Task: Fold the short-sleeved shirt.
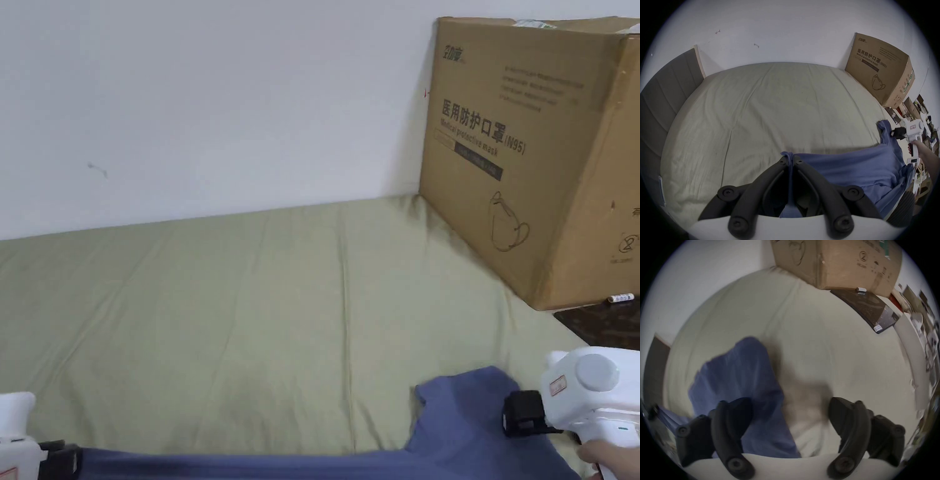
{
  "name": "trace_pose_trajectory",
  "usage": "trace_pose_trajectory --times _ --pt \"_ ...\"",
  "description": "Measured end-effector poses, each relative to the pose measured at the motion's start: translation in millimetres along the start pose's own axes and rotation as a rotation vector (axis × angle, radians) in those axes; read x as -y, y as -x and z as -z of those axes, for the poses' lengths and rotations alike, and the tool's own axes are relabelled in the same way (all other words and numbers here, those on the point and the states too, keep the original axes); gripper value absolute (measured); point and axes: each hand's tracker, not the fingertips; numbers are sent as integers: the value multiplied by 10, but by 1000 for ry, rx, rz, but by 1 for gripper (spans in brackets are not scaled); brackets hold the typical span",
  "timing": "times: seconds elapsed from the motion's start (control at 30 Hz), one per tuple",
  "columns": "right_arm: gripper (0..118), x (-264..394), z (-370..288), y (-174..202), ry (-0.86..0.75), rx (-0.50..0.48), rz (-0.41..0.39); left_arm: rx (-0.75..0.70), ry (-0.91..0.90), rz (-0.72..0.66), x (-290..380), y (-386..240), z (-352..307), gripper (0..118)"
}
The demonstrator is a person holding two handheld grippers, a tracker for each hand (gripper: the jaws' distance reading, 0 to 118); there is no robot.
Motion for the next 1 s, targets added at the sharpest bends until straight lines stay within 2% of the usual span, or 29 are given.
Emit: trace_pose_trajectory --times 0.03,0.07,0.1,0.17,0.23,0.3,0.37,0.47,0.53,0.6,0.63,0.7,0.73,0.77,0.83,0.87,1.0 --pt "90 26 -63 57 -31 22 -86 2 11 -13 9 3 1 2" --pt "79 46 -114 86 -42 -1 -111 3 31 -30 22 9 10 2" --pt "61 68 -160 92 -44 -41 -88 5 47 -51 40 36 31 2" --pt "3 180 -259 235 -52 -100 -110 15 67 -97 83 61 35 2" --pt "1 268 -325 317 -40 -128 -178 20 65 -134 135 86 -5 2" --pt "1 380 -553 391 -107 -177 -199 57 69 -171 182 115 -94 2" --pt "1 417 -904 327 -223 -200 -145 55 59 -169 205 138 -238 2" --pt "1 422 -1576 163 -343 -356 -34 50 -55 -144 168 127 -627 2" --pt "1 382 -2008 74 -409 -413 6 114 -161 -160 115 119 -972 2" --pt "1 346 -2461 11 -486 -424 24 117 -223 -143 11 79 -1288 2" --pt "1 308 -2678 8 -513 -419 -13 113 -257 -113 -64 75 -1437 2" --pt "1 269 -3133 132 -601 -345 -137 109 -298 -53 -252 38 -1678 2" --pt "1 230 -3292 154 -637 -304 -163 92 -323 -40 -336 15 -1783 2" --pt "1 171 -3454 160 -660 -305 -159 83 -344 -41 -434 -5 -1875 2" --pt "1 18 -3694 159 -681 -367 -85 95 -386 -60 -629 -16 -2054 2" --pt "1 -55 -3815 175 -705 -365 -68 98 -407 -67 -734 -18 -2133 2" --pt "1 -422 -4188 294 -746 -328 -89 123 -433 -104 -1208 37 -2305 2"
